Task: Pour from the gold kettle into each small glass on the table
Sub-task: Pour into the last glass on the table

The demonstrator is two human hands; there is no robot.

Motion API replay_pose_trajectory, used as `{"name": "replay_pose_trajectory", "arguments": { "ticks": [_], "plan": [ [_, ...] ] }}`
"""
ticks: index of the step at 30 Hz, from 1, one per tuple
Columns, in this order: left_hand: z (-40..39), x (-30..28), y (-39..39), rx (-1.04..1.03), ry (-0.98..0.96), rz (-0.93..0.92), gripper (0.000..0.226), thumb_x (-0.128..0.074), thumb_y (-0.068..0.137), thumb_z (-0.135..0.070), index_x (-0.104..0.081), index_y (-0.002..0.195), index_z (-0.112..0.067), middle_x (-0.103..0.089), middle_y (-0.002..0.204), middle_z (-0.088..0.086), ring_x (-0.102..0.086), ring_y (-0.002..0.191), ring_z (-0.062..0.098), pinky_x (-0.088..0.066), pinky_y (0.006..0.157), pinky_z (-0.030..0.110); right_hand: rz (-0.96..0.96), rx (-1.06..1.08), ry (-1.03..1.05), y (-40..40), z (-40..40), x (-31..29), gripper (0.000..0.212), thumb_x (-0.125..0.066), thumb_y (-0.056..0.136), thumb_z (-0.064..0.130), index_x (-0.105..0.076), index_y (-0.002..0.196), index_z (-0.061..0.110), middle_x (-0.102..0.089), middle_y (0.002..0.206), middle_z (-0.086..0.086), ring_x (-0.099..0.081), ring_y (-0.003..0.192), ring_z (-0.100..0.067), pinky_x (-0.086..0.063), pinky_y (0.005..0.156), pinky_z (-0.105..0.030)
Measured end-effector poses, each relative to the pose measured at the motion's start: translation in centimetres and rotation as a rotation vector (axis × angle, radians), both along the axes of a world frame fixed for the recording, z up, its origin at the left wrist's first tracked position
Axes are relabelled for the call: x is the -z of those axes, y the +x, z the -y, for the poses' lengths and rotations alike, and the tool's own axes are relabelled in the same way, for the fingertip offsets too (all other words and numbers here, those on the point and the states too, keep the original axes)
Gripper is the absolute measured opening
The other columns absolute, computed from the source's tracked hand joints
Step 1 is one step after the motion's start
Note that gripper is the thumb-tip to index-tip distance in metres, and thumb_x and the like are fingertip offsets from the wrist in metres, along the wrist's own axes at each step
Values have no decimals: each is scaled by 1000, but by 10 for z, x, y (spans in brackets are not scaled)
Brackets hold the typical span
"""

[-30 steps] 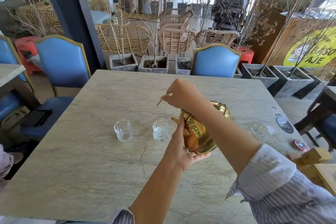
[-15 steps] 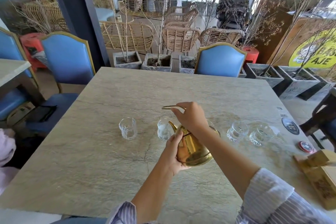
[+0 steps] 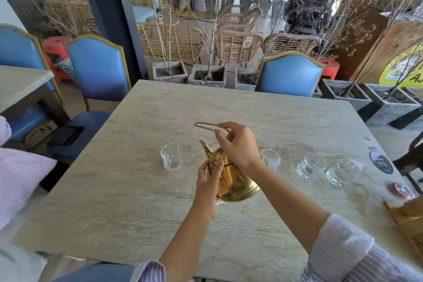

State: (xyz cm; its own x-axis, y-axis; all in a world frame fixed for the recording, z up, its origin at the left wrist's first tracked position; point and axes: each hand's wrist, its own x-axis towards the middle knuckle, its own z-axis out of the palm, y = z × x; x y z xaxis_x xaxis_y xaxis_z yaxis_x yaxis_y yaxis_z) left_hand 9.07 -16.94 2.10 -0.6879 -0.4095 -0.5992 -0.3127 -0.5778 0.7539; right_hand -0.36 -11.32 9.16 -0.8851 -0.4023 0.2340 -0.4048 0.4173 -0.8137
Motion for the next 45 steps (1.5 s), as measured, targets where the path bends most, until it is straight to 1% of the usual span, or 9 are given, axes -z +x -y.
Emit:
{"name": "replay_pose_trajectory", "arguments": {
  "ticks": [4,8,10,12,15,17,21,24,45],
  "plan": [
    [16,-1,1,-65,51,24,75,-76,82,-57,-44,148,-39,-56,143,2,-57,127,34,-53,88,53,-40,-101,97,-3,28,-9,37,-62,91,31,-69,119,8,-67,61,-5,-52,47,-5,-38,49,-16],
    [30,-3,4,-103,125,23,84,-76,72,-65,-46,146,-38,-54,145,5,-56,127,36,-60,79,54,-23,-184,215,-3,59,-14,41,-60,92,35,-62,121,7,-70,76,-8,-66,65,-24,-47,55,-31],
    [36,-1,5,-139,192,18,86,-76,67,-67,-50,142,-35,-57,140,7,-57,123,37,-59,81,60,-45,-217,286,-3,74,-16,42,-59,93,36,-60,124,7,-71,90,-10,-67,76,-24,-43,59,-28],
    [40,0,4,-168,264,5,71,-74,78,-63,-52,139,-33,-59,134,8,-58,119,39,-58,84,64,-63,-246,354,-2,87,-18,41,-58,94,35,-59,124,7,-70,96,-10,-61,71,-20,-40,58,-27],
    [45,0,4,-165,336,-13,67,-71,82,-65,-56,135,-29,-59,140,12,-59,123,42,-63,62,54,-55,-281,418,-2,101,-21,37,-57,94,34,-60,122,9,-70,105,-9,-59,79,-22,-42,62,-29],
    [48,2,2,-174,361,-17,70,-72,81,-66,-56,135,-25,-57,143,14,-58,124,43,-63,57,53,-51,-292,449,-3,110,-21,35,-58,93,33,-62,119,10,-69,102,-9,-63,86,-26,-42,62,-29],
    [56,1,-1,-184,427,-42,70,-69,85,-64,-54,142,-25,-57,145,16,-54,132,46,-49,93,70,-39,-308,512,-5,125,-24,32,-60,92,33,-65,111,8,-69,99,-8,-65,87,-28,-48,60,-31],
    [59,-2,-3,-143,509,-83,68,-65,88,-63,-55,142,-24,-58,145,19,-52,135,47,-40,105,73,-55,-318,572,-8,134,-27,30,-60,91,30,-66,110,7,-70,102,-10,-65,90,-29,-53,66,-34],
    [52,-41,-7,-124,589,-192,72,-65,89,-61,-52,145,-17,-51,152,24,-46,140,51,-36,111,73,-143,-356,630,-9,136,-71,30,-63,90,31,-62,111,9,-63,96,-7,-61,85,-28,-55,70,-36]
  ]
}}
